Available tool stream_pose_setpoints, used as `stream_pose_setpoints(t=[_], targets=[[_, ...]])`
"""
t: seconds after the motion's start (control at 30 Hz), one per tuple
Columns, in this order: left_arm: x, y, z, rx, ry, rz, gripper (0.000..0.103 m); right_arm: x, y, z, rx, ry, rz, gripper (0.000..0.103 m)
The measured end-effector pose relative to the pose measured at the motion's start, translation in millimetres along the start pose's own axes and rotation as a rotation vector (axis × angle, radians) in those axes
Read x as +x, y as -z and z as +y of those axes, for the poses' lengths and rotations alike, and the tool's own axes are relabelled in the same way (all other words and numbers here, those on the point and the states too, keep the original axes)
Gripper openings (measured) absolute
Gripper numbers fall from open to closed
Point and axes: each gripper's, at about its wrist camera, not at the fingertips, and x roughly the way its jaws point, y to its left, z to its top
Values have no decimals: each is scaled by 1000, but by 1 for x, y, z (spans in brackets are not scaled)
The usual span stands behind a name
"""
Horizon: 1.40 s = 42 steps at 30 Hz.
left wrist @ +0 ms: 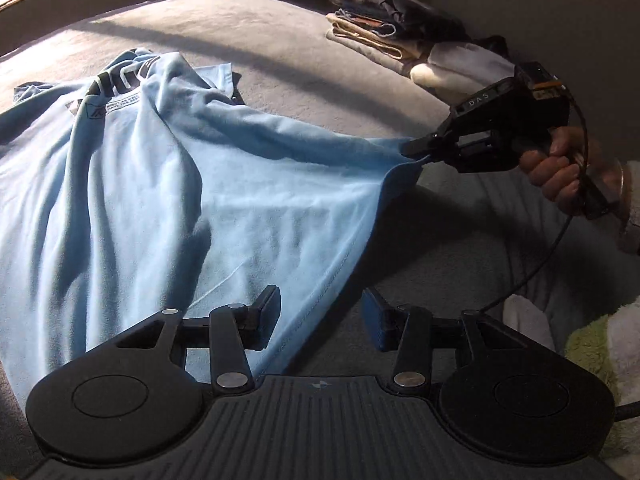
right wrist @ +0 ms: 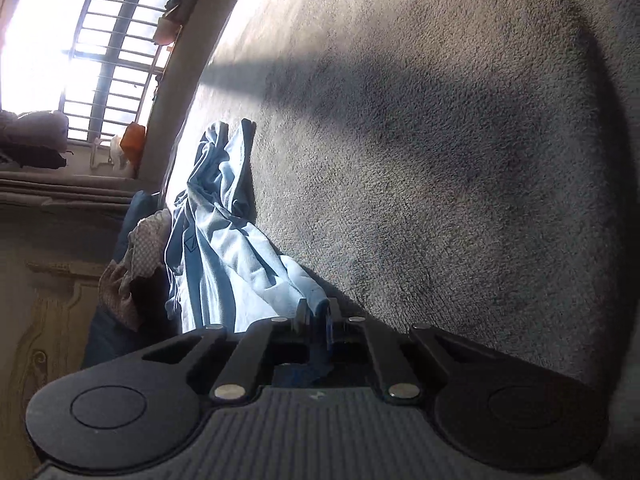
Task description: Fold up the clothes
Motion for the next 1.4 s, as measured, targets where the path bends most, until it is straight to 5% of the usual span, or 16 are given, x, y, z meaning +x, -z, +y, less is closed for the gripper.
stream_pose_setpoints(t=[0.1,0.23,0.43,0.77,0.9,1.0,1.03,1.17,1.4], targets=[[11,-6,-1,13,30,26,45,-2,-11,9,-34,4,-9,11],[7,-13,16,-67,55,13,45,-4,-26,20,-80,9,-21,41],[5,-10,51,-239,37,-50,45,-8,-48,37,-148,17,-39,42],[25,17,76,-348,25,-41,45,145,-118,104,-181,58,-6,42],[27,19,80,-343,44,-51,45,182,-124,109,-190,32,7,36],[29,20,85,-362,71,-65,45,189,-117,120,-299,57,13,6],[29,21,87,-372,82,-70,45,187,-118,123,-322,62,8,4],[30,20,94,-396,116,-77,45,164,-135,153,-487,102,-80,3],[35,10,98,-398,134,-63,47,146,-199,232,-804,297,-232,3]])
